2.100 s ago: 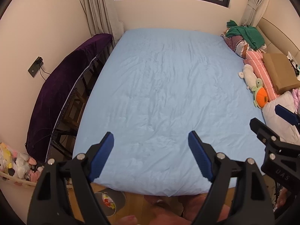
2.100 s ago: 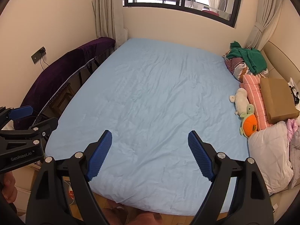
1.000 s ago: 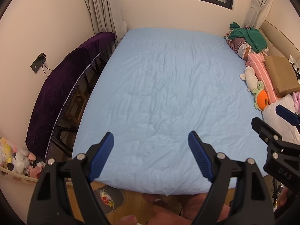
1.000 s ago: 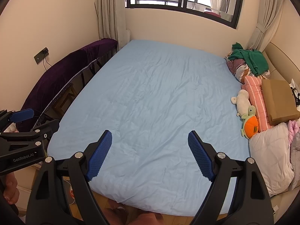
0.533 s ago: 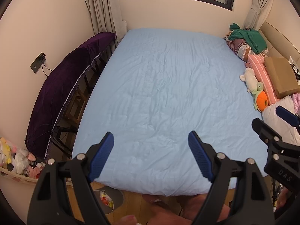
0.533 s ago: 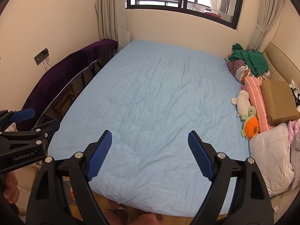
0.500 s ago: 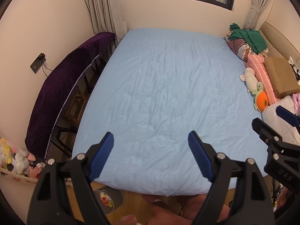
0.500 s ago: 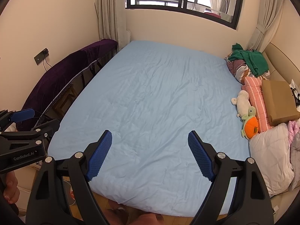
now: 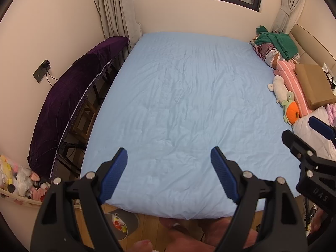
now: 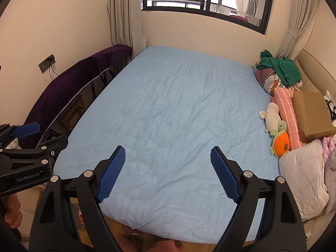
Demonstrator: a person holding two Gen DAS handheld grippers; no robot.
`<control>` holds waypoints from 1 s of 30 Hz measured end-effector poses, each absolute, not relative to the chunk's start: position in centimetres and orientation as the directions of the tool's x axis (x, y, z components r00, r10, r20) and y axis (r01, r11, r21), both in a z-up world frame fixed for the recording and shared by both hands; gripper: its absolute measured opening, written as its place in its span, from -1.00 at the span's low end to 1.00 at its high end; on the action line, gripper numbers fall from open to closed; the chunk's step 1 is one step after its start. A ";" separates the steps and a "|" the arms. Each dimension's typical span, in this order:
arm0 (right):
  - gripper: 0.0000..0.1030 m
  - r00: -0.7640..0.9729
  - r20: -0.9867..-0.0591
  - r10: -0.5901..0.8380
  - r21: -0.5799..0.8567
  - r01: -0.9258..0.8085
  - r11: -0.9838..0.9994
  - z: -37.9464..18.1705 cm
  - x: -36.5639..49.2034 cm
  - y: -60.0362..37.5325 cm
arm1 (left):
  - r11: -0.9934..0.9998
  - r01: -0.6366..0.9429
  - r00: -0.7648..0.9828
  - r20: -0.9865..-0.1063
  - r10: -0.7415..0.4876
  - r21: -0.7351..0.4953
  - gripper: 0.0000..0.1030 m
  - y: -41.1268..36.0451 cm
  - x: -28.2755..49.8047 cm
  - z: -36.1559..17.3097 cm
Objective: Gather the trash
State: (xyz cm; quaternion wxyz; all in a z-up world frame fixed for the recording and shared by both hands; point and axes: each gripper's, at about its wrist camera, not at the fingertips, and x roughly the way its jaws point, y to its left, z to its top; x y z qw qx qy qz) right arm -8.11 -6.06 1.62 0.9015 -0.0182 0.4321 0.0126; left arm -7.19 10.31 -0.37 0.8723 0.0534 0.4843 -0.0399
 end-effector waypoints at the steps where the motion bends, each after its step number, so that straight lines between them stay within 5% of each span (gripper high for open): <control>1: 0.56 0.625 -0.780 0.007 -0.022 -0.039 0.999 1.6 -8.1 -6.1 | 0.991 0.122 0.528 -0.849 -0.019 0.054 0.58 10.1 -7.1 -0.2; 30: 0.56 0.635 -0.772 0.011 -0.024 -0.047 0.999 2.3 -7.2 -6.1 | 0.992 0.129 0.599 -0.798 -0.073 0.006 0.61 10.4 -7.3 1.4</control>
